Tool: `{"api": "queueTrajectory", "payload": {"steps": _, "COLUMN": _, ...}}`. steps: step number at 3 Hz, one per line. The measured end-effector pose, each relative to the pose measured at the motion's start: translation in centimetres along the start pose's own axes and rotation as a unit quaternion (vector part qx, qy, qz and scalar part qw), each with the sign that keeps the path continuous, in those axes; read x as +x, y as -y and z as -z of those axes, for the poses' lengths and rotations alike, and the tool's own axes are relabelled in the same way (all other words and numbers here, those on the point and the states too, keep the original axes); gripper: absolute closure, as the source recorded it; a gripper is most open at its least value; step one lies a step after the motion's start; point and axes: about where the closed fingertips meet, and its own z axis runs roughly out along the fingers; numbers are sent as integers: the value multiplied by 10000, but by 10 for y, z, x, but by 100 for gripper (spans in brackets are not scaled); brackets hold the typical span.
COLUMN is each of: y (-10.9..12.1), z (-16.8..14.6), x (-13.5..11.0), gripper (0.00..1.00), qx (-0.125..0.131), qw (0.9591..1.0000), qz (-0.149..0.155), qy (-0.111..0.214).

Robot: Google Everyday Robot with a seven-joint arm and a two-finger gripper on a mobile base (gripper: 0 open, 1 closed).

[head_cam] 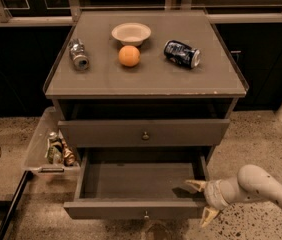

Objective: Open middle drawer

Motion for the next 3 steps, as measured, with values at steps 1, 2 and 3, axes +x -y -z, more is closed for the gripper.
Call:
{"api": "queueTrajectory", "payload": {"steps": 1, "y": 24, "z": 22, "x": -28, "gripper": 0, "qx": 74, "qw": 9994, "qz": 319, "qy": -89}}
{"api": "queueTrajectory", "payload": {"steps": 2, "y": 45, "z": 45, "x": -51, "gripper": 0, "qx": 154, "qw": 9980, "qz": 574, "qy": -235}}
{"api": "queueTrajectory", "payload": {"steps": 3, "y": 46, "z": 47, "x": -52, "gripper": 0, "qx": 161, "qw": 9978, "qz": 589, "qy": -252}}
